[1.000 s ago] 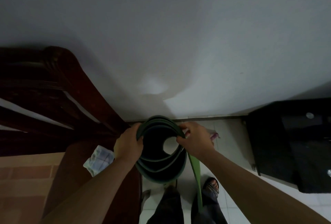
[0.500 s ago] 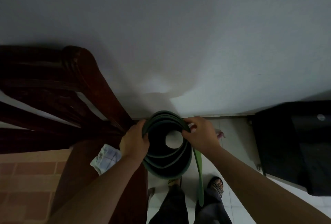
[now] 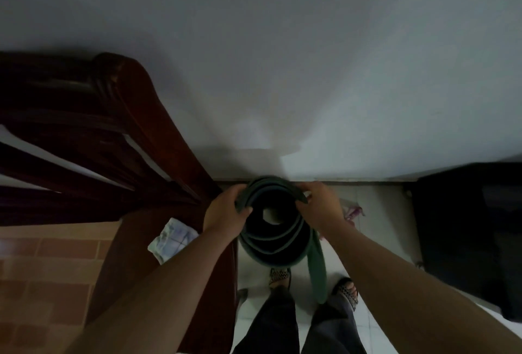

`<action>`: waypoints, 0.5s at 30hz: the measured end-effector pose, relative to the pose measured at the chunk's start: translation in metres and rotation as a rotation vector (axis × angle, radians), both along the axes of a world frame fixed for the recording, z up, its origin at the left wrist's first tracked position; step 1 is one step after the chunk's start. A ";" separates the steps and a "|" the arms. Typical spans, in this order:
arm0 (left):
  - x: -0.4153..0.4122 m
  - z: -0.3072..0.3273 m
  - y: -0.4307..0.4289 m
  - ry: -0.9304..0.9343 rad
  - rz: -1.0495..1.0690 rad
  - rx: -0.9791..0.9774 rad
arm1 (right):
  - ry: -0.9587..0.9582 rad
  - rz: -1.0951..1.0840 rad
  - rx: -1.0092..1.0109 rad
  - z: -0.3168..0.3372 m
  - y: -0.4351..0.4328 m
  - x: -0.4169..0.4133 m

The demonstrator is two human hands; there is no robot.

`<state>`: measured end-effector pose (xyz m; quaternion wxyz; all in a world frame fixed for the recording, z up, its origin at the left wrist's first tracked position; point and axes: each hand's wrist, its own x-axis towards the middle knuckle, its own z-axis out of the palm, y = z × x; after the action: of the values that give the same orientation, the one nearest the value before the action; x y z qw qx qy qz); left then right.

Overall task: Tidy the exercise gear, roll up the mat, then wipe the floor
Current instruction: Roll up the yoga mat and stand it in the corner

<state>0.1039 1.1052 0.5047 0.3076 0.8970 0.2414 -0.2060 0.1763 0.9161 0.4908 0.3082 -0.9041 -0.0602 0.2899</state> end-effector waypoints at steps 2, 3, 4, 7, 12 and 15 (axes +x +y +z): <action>0.001 -0.007 -0.003 0.030 -0.079 -0.047 | -0.008 -0.009 -0.022 -0.015 0.000 -0.002; 0.001 -0.008 -0.004 0.039 -0.126 -0.043 | -0.022 -0.017 -0.032 -0.019 0.000 -0.002; -0.001 -0.008 -0.005 0.048 -0.168 -0.032 | -0.033 -0.017 -0.038 -0.021 0.001 -0.002; -0.004 -0.002 -0.006 0.097 -0.246 -0.011 | -0.027 0.009 -0.037 -0.016 -0.004 -0.001; -0.004 0.022 -0.009 0.091 -0.291 -0.055 | 0.022 -0.016 0.002 0.009 -0.015 0.003; 0.000 0.045 -0.016 0.050 -0.337 -0.079 | -0.010 -0.056 0.021 0.043 -0.022 0.003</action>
<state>0.1039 1.0896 0.5501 0.2977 0.9066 0.0871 -0.2861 0.1793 0.8942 0.5341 0.3253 -0.9036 -0.0396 0.2759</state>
